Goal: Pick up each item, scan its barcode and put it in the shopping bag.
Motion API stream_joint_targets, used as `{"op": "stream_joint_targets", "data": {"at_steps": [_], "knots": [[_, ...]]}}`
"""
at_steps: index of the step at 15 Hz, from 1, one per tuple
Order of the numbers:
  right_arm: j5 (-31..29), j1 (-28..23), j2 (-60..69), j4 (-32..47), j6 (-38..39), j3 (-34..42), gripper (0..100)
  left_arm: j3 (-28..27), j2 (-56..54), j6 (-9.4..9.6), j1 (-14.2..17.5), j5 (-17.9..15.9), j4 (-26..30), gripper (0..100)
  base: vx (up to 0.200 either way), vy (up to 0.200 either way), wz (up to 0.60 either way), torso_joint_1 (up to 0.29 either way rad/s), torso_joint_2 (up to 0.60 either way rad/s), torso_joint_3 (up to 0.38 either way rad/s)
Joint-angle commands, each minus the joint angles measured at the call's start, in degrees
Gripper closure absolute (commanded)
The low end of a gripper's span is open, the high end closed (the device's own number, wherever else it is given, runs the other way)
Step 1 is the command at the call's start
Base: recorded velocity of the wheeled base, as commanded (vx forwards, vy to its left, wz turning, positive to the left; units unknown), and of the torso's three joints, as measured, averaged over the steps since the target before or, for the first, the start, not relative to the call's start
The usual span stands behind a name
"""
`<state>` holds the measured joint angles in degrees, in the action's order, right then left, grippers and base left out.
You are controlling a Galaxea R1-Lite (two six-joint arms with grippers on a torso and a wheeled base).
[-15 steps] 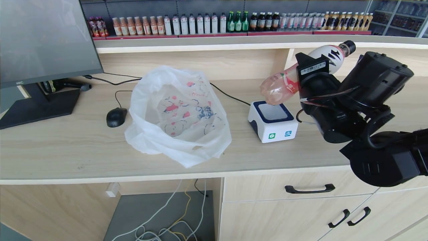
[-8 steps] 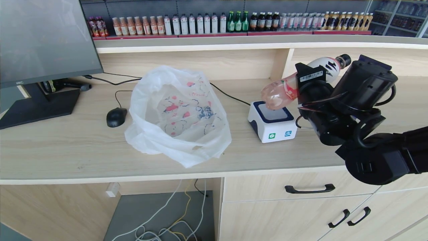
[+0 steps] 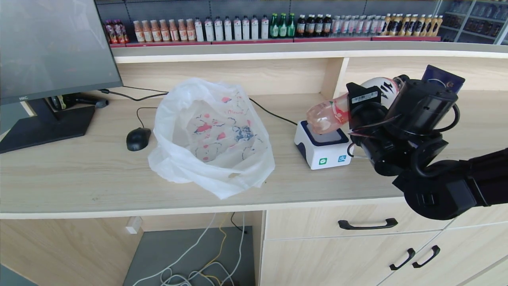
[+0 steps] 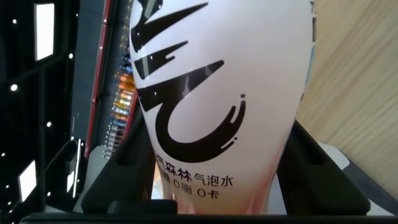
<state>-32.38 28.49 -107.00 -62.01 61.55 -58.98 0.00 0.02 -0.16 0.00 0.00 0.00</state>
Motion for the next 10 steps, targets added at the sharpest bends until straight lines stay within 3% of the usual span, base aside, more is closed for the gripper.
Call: {"op": "stream_joint_targets", "data": {"at_steps": [1,10], "knots": [[0.0,0.1,-0.6,-0.1,0.3,-0.1,100,0.0,0.0,-0.02,0.0,0.0,0.0,0,0.0,0.0,0.0,0.0,0.0,0.0],[0.1,0.3,-1.8,-0.2,5.5,-1.9,100,0.0,0.0,-0.02,0.0,0.0,0.0,0,0.0,0.0,0.0,0.0,0.0,0.0]]}}
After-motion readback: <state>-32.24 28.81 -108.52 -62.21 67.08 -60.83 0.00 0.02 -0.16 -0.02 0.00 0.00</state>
